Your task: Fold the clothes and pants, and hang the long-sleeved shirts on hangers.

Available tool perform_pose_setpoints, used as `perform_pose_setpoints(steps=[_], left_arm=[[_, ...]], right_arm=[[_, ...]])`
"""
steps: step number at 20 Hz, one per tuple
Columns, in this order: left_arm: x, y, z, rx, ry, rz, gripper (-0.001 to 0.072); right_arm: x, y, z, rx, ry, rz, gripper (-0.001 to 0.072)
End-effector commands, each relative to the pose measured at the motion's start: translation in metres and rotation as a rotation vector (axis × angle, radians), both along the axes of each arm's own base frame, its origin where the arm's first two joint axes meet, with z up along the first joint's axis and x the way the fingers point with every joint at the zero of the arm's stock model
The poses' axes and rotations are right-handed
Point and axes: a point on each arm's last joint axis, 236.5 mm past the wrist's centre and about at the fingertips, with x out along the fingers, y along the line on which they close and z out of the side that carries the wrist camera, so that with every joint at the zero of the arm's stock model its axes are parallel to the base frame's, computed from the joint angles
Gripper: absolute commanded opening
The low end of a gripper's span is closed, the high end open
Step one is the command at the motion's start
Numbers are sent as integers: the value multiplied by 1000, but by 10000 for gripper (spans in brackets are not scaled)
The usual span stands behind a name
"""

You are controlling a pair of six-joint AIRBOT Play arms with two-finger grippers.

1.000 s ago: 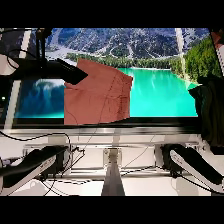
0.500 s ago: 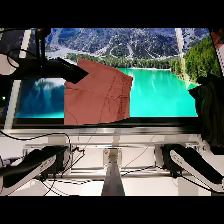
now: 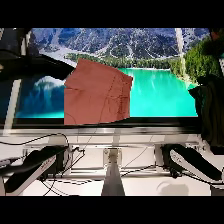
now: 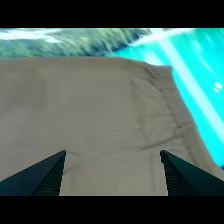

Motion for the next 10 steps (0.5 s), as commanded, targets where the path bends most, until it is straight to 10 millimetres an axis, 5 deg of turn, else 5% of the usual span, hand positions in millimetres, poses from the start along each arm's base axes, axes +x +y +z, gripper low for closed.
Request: perform_pose_setpoints(steps=[1,3,5,6,8,10], left_arm=[[-15,62,20,67,-47,157,665],[-34,85,15,106,-1,204,666],[-46,105,0,168,71,237,665],[-49,110,-9,177,105,251,666],[-52,110,-33,165,174,249,666],[-57,108,-62,153,251,237,666]], right_arm=[[-46,74,-113,241,308,238,18],[-94,140,-160,505,462,417,18],[-131,180,-187,743,556,414,22],[-136,187,-201,805,577,337,102],[-144,189,-229,866,629,154,473],[-153,188,-246,880,682,91,497]])
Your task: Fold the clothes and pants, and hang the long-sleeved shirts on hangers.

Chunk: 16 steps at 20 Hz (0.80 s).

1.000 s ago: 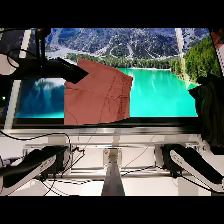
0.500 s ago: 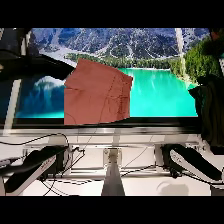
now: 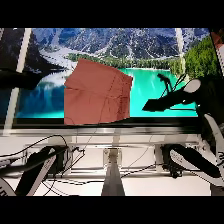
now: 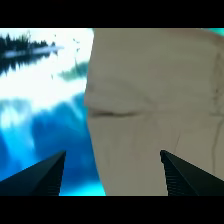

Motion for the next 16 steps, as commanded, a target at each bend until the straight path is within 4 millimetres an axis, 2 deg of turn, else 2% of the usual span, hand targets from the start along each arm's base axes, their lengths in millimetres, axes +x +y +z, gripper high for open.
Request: perform_pose_setpoints(steps=[1,4,7,9,11,14,16], left_arm=[[-15,6,-48,-13,145,12,666],[-30,3,-93,-41,274,12,665],[-49,5,-135,-43,400,14,665],[-64,7,-161,-39,488,13,665],[-79,13,-183,-13,569,13,665],[-94,12,-208,-29,666,7,665],[-101,13,-221,-30,723,-1,665]], right_arm=[[-18,21,-27,95,154,-135,493],[-11,37,-38,113,167,-161,492],[-15,52,-59,78,186,-139,492],[-17,62,-65,77,215,-132,491],[-12,70,-69,78,202,-140,490],[1,73,-70,77,158,-176,479],[9,74,-67,84,140,-188,441]])
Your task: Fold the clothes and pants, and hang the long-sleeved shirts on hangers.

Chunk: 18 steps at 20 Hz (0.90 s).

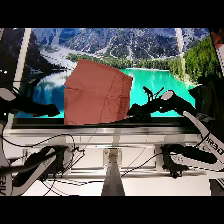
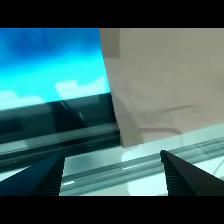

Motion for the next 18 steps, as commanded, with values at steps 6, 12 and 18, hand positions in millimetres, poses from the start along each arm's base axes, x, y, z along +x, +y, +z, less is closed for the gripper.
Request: perform_pose_setpoints(steps=[6,12,18], left_arm=[[-24,2,-45,-11,163,-7,665],[-42,4,-61,-32,221,35,665],[-42,16,-66,-41,228,108,665]], right_arm=[[13,8,1,-1,-25,-42,423],[-4,30,-1,-9,-45,41,380],[6,28,-3,-22,-78,19,102]])
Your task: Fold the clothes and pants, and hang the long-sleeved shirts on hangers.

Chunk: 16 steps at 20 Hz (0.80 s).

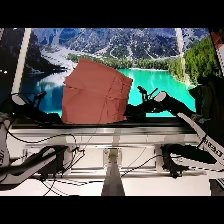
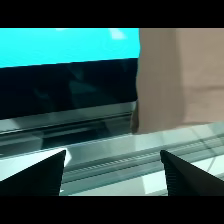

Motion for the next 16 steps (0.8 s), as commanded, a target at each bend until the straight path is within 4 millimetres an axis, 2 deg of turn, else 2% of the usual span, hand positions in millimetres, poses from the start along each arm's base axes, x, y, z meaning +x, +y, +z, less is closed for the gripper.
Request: perform_pose_setpoints(steps=[1,4,8,11,12,13,14,15,16], left_arm=[[3,7,-5,7,-8,34,665],[13,5,-10,-3,-30,68,665],[34,-22,-14,-132,-49,171,665],[27,-31,-28,-181,27,195,665],[24,-33,-32,-191,53,197,589],[22,-34,-36,-195,69,200,431],[21,-34,-39,-199,78,196,359],[19,-35,-40,-207,79,177,345],[19,-36,-39,-214,70,153,148]], right_arm=[[4,1,-1,-6,-18,-6,22],[7,0,-1,-10,-29,-16,20],[12,-1,-3,-17,-46,-30,20],[17,-2,-3,-22,-59,-41,20],[17,-2,-4,-23,-60,-41,20],[17,-2,-4,-23,-61,-41,20],[17,-2,-3,-23,-61,-42,20],[17,-2,-4,-23,-61,-41,20],[17,-2,-3,-23,-63,-41,20]])
